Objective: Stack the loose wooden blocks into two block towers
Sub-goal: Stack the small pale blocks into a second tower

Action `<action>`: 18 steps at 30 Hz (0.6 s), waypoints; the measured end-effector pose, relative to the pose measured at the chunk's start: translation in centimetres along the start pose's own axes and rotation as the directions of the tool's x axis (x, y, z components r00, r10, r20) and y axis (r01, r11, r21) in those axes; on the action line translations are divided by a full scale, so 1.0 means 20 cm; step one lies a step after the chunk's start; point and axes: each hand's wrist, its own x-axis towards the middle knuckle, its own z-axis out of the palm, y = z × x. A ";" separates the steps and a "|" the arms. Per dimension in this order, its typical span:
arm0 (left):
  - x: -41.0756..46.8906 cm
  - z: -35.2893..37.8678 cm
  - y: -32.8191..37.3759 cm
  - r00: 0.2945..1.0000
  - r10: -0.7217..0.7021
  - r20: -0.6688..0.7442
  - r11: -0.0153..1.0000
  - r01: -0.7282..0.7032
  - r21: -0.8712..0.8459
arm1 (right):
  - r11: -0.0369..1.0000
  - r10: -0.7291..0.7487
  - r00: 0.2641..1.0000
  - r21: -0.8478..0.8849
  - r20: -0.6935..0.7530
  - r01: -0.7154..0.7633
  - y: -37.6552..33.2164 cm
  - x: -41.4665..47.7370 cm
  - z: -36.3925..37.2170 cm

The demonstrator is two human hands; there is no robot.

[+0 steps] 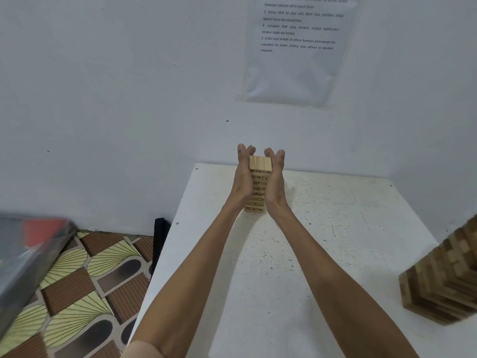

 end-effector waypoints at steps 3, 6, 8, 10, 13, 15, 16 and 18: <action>0.00 -0.01 -0.01 1.000 -0.004 -0.006 1.000 0.004 -0.013 | 1.000 0.001 1.000 0.019 0.008 -0.002 0.02 0.00 -0.01; 0.01 -0.05 -0.06 0.999 0.011 -0.043 1.000 -0.011 -0.009 | 0.998 0.036 0.999 0.060 -0.001 -0.036 0.06 0.00 -0.05; 0.01 -0.08 -0.12 0.999 -0.012 -0.053 1.000 0.013 0.021 | 0.993 0.075 0.997 0.090 -0.006 -0.074 0.10 -0.02 -0.08; 0.01 -0.10 -0.19 0.999 -0.028 -0.037 0.999 0.029 0.037 | 0.992 0.092 0.996 0.089 0.009 -0.093 0.15 -0.04 -0.09; -0.01 -0.10 -0.24 1.000 -0.010 0.013 1.000 0.009 0.020 | 0.995 0.091 0.996 0.042 0.019 -0.092 0.22 -0.06 -0.08; -0.03 -0.08 -0.26 0.999 -0.004 0.036 1.000 0.004 -0.025 | 0.996 0.078 0.997 0.043 0.015 -0.079 0.25 -0.07 -0.07; -0.04 -0.07 -0.26 0.999 -0.005 0.044 0.999 0.008 -0.050 | 0.996 0.068 0.998 0.050 0.011 -0.068 0.25 -0.07 -0.07; -0.05 -0.06 -0.28 0.999 -0.023 0.039 0.997 0.026 -0.074 | 0.996 0.062 0.998 0.058 0.019 -0.063 0.26 -0.08 -0.05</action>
